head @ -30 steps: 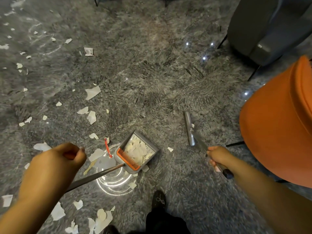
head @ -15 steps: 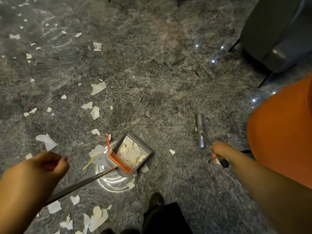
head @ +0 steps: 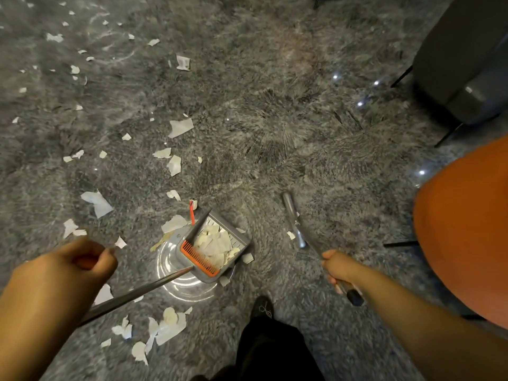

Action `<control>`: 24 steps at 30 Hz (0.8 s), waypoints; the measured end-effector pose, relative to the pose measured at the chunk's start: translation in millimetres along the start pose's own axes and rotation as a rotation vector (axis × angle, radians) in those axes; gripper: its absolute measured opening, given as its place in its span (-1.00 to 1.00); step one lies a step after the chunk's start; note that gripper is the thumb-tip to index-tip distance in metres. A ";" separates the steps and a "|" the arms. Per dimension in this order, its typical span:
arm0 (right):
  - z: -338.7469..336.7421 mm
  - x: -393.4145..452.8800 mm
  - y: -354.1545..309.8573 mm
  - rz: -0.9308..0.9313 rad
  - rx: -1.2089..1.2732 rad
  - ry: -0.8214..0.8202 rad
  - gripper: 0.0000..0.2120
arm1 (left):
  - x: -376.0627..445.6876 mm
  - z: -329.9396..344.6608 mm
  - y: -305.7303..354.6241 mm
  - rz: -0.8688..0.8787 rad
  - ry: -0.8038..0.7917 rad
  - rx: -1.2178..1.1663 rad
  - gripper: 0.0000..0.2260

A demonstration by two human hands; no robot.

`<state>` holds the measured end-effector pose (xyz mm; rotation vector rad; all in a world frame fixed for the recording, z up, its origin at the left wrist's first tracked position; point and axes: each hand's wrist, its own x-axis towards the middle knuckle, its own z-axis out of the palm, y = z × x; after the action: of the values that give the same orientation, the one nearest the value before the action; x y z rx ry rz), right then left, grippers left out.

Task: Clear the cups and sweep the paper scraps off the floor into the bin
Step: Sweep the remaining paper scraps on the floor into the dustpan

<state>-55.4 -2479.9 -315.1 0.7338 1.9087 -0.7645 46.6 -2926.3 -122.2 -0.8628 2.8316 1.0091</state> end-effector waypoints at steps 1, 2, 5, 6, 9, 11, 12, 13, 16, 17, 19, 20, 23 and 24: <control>14.9 -11.1 -2.5 -0.002 -0.013 -0.022 -0.66 | -3.6 -1.1 -10.8 0.032 0.017 0.030 -0.84; 33.7 -20.1 -2.8 -0.017 -0.011 -0.048 -0.67 | -7.2 -8.0 -25.2 0.017 0.030 0.026 -0.83; 87.5 -52.6 -7.3 -0.056 -0.029 -0.099 -0.63 | -23.8 -23.8 -66.4 -0.053 0.117 0.043 -0.79; 103.2 -64.0 -9.4 -0.070 -0.037 -0.108 -0.63 | -30.8 -30.0 -74.6 -0.068 0.120 0.054 -0.79; 147.2 -97.4 -15.5 -0.138 -0.022 -0.162 -0.75 | -58.8 -54.8 -96.1 -0.120 0.132 0.060 -0.79; 176.1 -118.4 -18.7 -0.165 -0.012 -0.184 -0.84 | -78.6 -73.3 -116.9 -0.146 0.157 0.058 -0.77; 192.3 -127.8 -20.4 -0.178 -0.008 -0.206 -0.84 | -90.0 -83.8 -130.2 -0.158 0.174 0.052 -0.76; 205.1 -132.5 -20.7 -0.192 -0.010 -0.219 -0.84 | -97.7 -91.1 -142.2 -0.180 0.191 0.057 -0.76; 243.9 -147.1 -24.3 -0.213 -0.039 -0.255 -0.85 | -125.4 -114.6 -176.7 -0.219 0.234 0.083 -0.77; 257.2 -150.0 -24.8 -0.215 -0.054 -0.268 -0.83 | -136.1 -123.0 -188.9 -0.236 0.249 0.082 -0.77; 276.3 -152.9 -26.2 -0.219 -0.062 -0.289 -0.75 | -152.4 -133.8 -208.1 -0.268 0.265 0.100 -0.76; 287.7 -158.0 -27.6 -0.224 -0.060 -0.295 -0.72 | -163.7 -141.2 -217.7 -0.285 0.274 0.109 -0.76; 312.6 -168.3 -27.7 -0.277 -0.084 -0.292 -0.72 | -191.1 -155.9 -239.7 -0.342 0.298 0.135 -0.75; 318.6 -172.1 -27.7 -0.299 -0.099 -0.290 -0.73 | -198.3 -159.1 -244.8 -0.362 0.309 0.145 -0.75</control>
<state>161.0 -2768.9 -275.9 0.2604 1.7932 -0.8989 364.3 -3078.3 -100.5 -1.5573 2.7736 0.6646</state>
